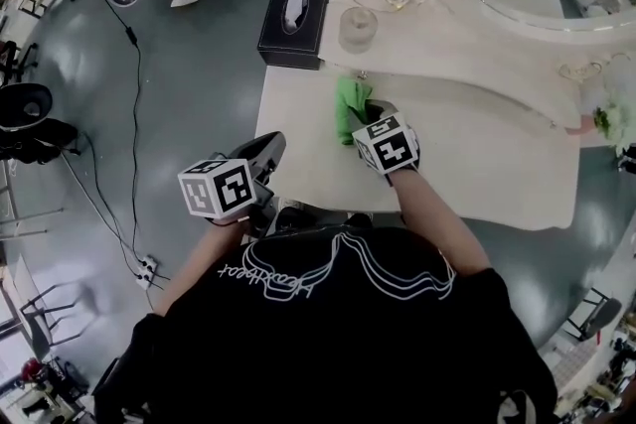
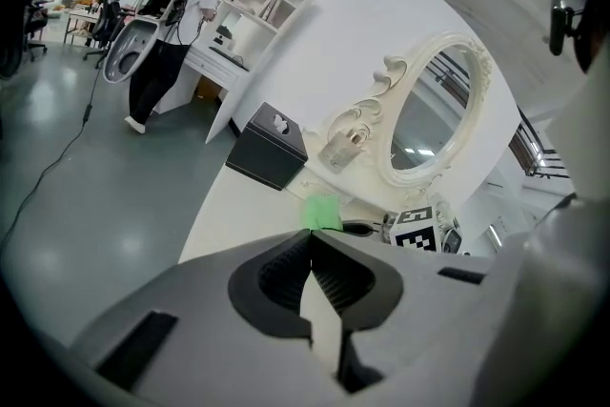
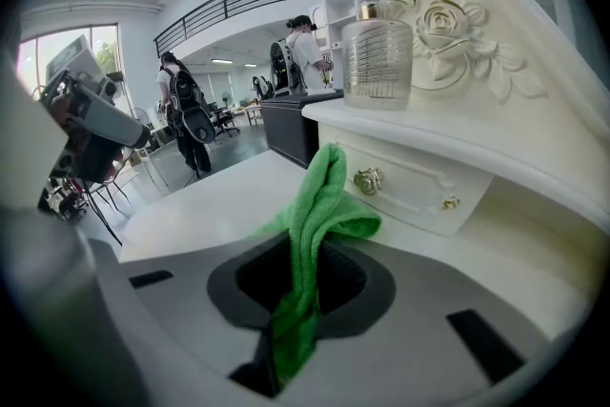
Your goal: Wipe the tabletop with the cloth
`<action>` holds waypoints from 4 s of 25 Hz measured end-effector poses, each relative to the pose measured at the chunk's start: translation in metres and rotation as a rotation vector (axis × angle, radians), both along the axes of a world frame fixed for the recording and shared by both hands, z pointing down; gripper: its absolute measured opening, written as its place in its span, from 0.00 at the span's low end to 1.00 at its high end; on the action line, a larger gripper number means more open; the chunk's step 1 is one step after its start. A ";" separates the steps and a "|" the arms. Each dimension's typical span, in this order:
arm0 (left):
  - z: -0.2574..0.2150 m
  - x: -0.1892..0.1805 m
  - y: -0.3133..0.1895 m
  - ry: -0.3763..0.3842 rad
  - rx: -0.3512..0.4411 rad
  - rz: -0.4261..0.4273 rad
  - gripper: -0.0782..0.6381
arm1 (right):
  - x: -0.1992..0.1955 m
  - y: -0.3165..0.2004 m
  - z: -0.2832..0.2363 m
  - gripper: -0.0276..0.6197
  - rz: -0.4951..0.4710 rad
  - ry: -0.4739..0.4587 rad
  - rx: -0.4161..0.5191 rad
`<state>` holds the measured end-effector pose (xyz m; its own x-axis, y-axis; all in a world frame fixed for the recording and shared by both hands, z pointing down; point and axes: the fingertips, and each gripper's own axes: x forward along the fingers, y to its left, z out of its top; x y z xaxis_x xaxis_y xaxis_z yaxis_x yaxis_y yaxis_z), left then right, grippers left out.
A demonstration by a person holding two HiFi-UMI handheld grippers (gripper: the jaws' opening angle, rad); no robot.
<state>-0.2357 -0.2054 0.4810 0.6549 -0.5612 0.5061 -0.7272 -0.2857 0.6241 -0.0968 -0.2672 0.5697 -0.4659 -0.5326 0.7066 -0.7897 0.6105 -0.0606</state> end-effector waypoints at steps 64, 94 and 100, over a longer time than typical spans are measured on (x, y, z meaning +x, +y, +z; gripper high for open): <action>0.021 0.098 0.011 0.080 -0.032 0.089 0.11 | 0.153 0.019 -0.001 0.13 0.109 0.165 0.005; 0.001 0.179 0.034 0.027 0.000 0.051 0.12 | 0.223 0.029 -0.002 0.13 0.066 0.128 0.041; -0.001 0.193 0.040 0.016 0.001 0.065 0.12 | 0.238 0.032 -0.002 0.13 0.076 0.125 0.043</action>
